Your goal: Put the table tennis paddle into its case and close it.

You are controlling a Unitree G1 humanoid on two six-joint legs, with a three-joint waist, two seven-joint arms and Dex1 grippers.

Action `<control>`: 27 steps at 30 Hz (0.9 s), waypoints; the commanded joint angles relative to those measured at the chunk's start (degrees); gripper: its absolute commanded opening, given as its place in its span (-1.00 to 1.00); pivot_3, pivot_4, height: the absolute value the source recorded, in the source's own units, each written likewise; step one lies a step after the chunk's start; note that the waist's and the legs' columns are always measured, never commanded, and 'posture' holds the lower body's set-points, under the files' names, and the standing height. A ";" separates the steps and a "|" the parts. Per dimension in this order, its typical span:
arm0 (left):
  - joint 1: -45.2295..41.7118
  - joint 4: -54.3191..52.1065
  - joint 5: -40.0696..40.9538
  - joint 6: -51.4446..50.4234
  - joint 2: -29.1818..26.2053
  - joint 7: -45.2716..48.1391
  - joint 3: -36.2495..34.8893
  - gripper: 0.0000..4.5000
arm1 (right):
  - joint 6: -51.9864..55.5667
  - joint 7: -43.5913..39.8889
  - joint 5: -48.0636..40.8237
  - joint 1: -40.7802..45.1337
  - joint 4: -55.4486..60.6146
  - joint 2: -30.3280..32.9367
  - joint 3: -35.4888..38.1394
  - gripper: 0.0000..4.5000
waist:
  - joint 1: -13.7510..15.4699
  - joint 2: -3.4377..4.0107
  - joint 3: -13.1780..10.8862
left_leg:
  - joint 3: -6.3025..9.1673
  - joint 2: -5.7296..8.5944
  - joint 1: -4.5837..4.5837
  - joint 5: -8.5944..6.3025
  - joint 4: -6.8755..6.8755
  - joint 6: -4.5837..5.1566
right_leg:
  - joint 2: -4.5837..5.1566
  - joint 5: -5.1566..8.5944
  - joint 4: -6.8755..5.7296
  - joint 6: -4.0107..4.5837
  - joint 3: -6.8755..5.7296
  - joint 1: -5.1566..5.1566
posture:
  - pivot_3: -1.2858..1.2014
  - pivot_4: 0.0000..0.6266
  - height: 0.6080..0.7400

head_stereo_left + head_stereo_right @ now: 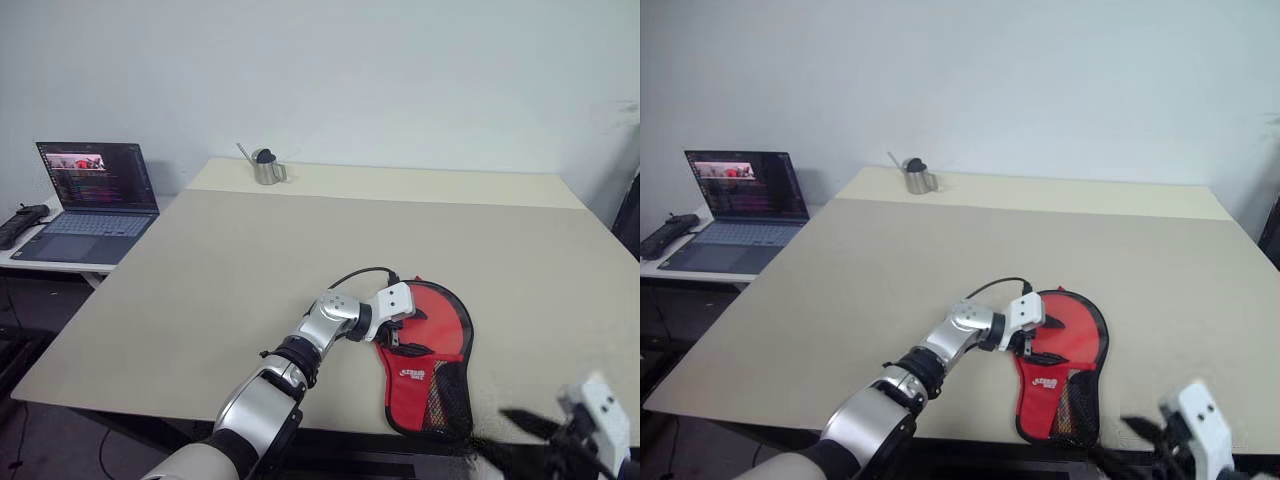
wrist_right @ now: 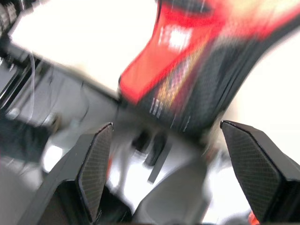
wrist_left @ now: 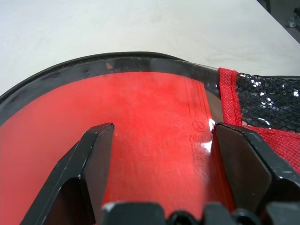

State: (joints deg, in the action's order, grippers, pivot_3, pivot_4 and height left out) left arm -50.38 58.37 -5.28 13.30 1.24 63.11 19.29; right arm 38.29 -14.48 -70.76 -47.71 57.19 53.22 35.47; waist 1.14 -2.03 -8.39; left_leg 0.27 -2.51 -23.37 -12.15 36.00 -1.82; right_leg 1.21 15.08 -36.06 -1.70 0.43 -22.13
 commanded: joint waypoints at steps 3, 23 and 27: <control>2.91 -1.30 -1.04 -1.14 -0.47 2.74 1.57 0.66 | -3.97 2.52 11.22 17.46 -11.52 -0.33 -0.48 0.79 | 0.00 -0.04 -0.03 | -0.10 0.10 -0.13 -0.03 0.02 -0.04 | 0.05 -0.04 0.05 -0.07 0.13 0.10 | 0.03 -0.52 1.00; 13.84 -45.16 16.11 -28.79 -17.33 -1.47 -13.85 0.66 | -17.36 -19.88 38.02 56.94 -53.74 -10.22 -22.71 0.79 | -1.36 0.92 -1.01 | -0.29 0.09 -0.41 -0.27 0.10 0.41 | -0.28 0.00 -0.96 -0.51 0.58 -0.59 | 0.03 -0.52 1.00; 16.32 -48.21 16.55 -30.40 -19.23 -4.30 -14.65 0.66 | -18.94 -23.57 38.85 58.63 -58.94 -10.10 -20.59 0.79 | -1.23 0.95 -1.03 | -0.26 0.04 -0.37 -0.25 0.11 0.43 | -0.33 -0.01 -1.08 -0.47 0.56 -0.59 | 0.03 -0.52 1.00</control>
State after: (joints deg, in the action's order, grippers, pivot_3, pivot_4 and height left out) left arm -33.50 13.74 10.02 -16.98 -17.99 59.93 5.70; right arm 21.48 -36.37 -32.14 9.88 -1.59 42.62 12.41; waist -0.08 -1.08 -9.42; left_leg 0.01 -2.47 -23.75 -12.39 36.14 -1.39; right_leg 0.88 15.07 -37.14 -2.16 0.99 -22.72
